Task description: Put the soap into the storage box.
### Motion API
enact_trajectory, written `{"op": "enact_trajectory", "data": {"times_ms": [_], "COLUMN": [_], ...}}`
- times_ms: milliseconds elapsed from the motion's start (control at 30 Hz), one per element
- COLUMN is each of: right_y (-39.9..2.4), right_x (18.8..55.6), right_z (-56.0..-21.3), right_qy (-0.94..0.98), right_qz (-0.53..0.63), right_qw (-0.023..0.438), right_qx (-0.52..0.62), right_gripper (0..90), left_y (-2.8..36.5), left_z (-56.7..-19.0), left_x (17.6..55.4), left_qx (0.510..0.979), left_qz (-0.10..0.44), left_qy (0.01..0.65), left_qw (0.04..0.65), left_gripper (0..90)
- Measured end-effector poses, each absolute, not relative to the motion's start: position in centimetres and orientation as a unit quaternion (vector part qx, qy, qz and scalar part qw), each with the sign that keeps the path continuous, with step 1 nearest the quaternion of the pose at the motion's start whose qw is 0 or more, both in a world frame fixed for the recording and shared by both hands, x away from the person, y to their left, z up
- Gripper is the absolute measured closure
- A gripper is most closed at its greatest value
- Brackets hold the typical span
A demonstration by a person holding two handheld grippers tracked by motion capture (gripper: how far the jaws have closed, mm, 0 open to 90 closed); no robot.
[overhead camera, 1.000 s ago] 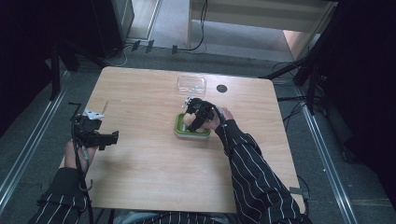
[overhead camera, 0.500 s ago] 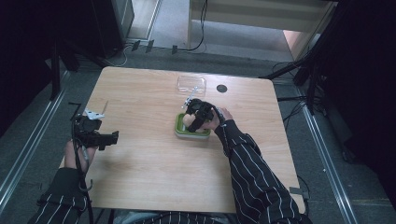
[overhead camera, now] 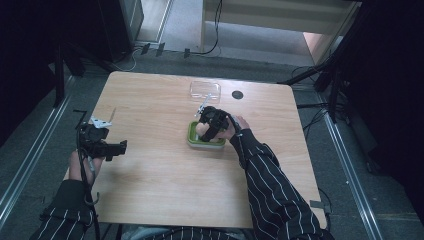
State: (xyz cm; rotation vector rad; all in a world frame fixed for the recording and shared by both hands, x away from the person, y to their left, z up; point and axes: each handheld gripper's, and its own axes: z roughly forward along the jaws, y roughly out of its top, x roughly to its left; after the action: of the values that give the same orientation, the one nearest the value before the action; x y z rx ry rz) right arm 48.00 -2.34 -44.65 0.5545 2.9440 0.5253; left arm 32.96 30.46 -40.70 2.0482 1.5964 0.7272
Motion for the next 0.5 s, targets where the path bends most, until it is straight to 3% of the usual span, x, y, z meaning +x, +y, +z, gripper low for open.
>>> {"op": "enact_trajectory", "data": {"times_ms": [500], "right_y": [-2.55], "right_x": [48.1], "right_z": [-43.95], "right_qy": [0.966], "right_qz": [0.174], "right_qw": [0.05], "right_qx": [0.182], "right_gripper": [26.8], "left_y": [30.43], "left_z": [-40.72], "left_x": [32.98], "left_qx": [0.742], "left_qz": [0.262], "left_qy": [0.577], "left_qw": [0.22], "left_gripper": [14.3]}}
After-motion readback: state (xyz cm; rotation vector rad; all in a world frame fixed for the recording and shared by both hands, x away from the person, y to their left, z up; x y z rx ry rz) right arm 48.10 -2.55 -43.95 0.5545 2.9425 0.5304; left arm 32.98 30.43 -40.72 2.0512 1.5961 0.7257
